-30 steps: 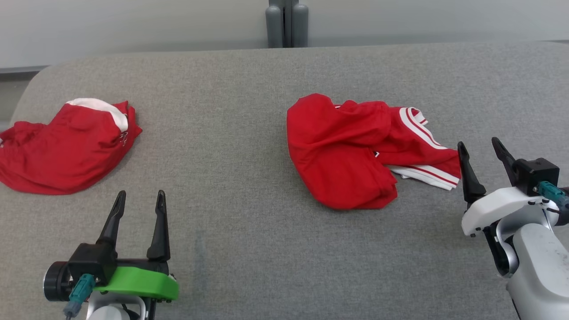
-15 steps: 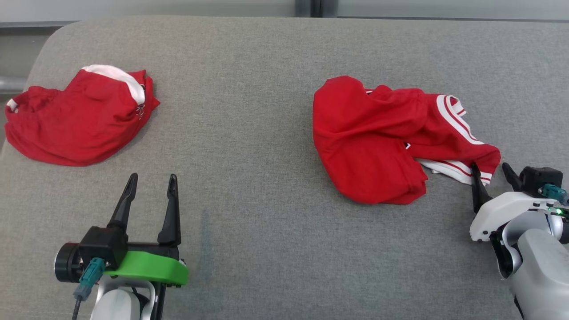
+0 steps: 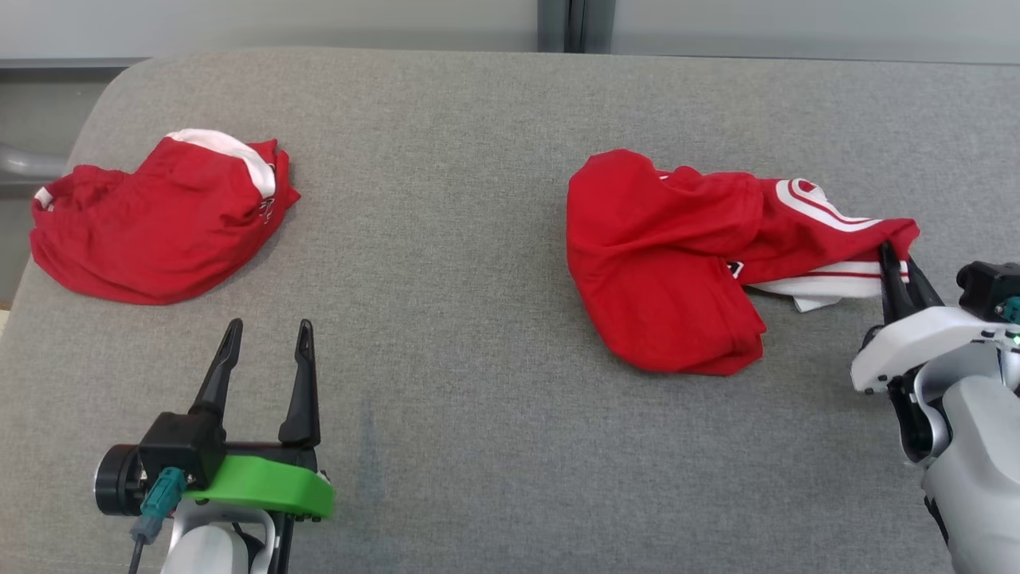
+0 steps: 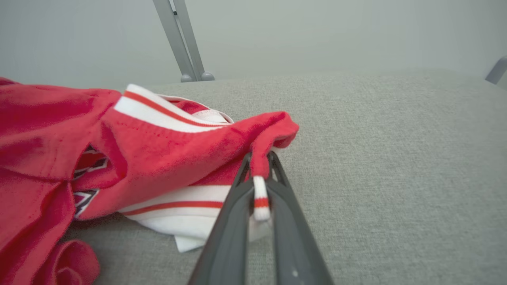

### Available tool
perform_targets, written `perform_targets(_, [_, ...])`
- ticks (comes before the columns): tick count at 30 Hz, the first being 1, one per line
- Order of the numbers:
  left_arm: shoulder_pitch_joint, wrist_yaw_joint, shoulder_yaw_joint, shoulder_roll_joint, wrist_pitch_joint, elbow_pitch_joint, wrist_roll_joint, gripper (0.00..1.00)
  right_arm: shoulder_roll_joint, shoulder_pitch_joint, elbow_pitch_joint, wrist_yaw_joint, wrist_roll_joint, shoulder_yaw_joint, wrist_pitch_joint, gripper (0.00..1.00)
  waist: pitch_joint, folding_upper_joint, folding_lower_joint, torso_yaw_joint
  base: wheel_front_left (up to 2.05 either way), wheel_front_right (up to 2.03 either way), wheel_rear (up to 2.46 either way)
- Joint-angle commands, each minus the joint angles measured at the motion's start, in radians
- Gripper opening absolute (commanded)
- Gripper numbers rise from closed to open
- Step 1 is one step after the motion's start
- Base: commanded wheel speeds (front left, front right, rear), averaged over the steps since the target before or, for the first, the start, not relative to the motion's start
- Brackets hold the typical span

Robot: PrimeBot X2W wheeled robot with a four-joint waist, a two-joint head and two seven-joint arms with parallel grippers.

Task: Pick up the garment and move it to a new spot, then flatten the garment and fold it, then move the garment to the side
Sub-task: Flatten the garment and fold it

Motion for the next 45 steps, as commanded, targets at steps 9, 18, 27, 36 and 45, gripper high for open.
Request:
perform_targets(9, [0.028,-0.003,-0.004,-0.002,-0.001,0.017,-0.006,1.0,0.051,-0.017,-0.25,-0.001,-0.027,0.142,-0.001,0.0,-0.073,-0.0001,0.0,0.0,0.0,0.0,0.0])
perform_targets(18, [0.059,-0.003,0.009,-0.003,-0.001,0.017,-0.008,1.0,0.147,-0.049,-0.361,-0.001,-0.025,0.373,-0.001,0.0,-0.117,-0.0001,0.0,0.051,0.0,0.0,0.0])
perform_targets(27, [0.065,-0.003,0.005,-0.003,-0.001,0.015,-0.01,1.0,0.229,-0.058,-0.325,-0.001,0.008,0.649,-0.001,0.0,-0.111,-0.0001,0.0,0.112,0.0,0.0,0.0])
perform_targets(36, [0.066,-0.003,0.0,-0.004,-0.001,0.019,-0.014,1.0,0.246,-0.005,-0.275,-0.001,0.124,0.922,-0.001,0.0,-0.104,-0.0001,0.0,0.152,0.0,0.0,0.0])
perform_targets(45, [0.075,0.005,0.013,-0.004,-0.001,0.022,-0.019,1.0,0.245,-0.042,-0.245,-0.001,0.123,0.889,-0.002,1.0,-0.11,-0.0001,0.0,0.124,0.0,0.0,0.0])
